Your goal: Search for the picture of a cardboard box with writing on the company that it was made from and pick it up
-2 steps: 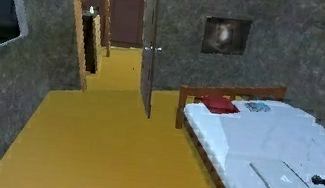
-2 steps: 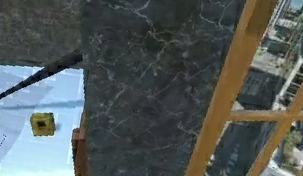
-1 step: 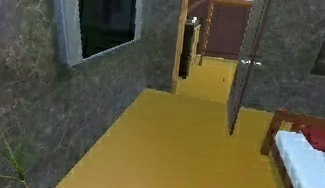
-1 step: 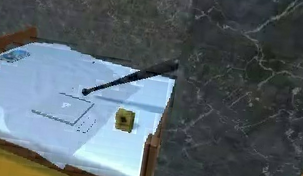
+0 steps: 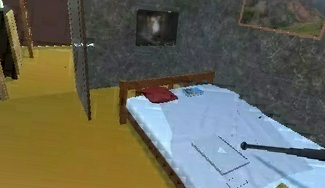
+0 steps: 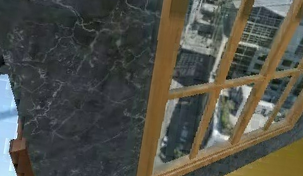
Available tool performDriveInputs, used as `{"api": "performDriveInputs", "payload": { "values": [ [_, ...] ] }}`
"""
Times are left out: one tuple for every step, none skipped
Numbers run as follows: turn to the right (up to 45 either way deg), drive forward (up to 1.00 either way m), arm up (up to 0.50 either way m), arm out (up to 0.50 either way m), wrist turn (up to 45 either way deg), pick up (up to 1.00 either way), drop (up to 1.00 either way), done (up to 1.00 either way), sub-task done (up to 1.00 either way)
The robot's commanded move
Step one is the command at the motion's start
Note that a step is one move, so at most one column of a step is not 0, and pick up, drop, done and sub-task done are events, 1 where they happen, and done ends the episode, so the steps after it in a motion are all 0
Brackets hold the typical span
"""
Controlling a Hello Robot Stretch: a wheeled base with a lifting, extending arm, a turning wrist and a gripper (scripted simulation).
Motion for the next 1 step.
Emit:
{"api": "performDriveInputs", "payload": {
  "values": [
    [6.0, 0.0, 0.0, 0.0, 0.0, 0.0, 0.0, 0.0, 0.0]
  ]
}}
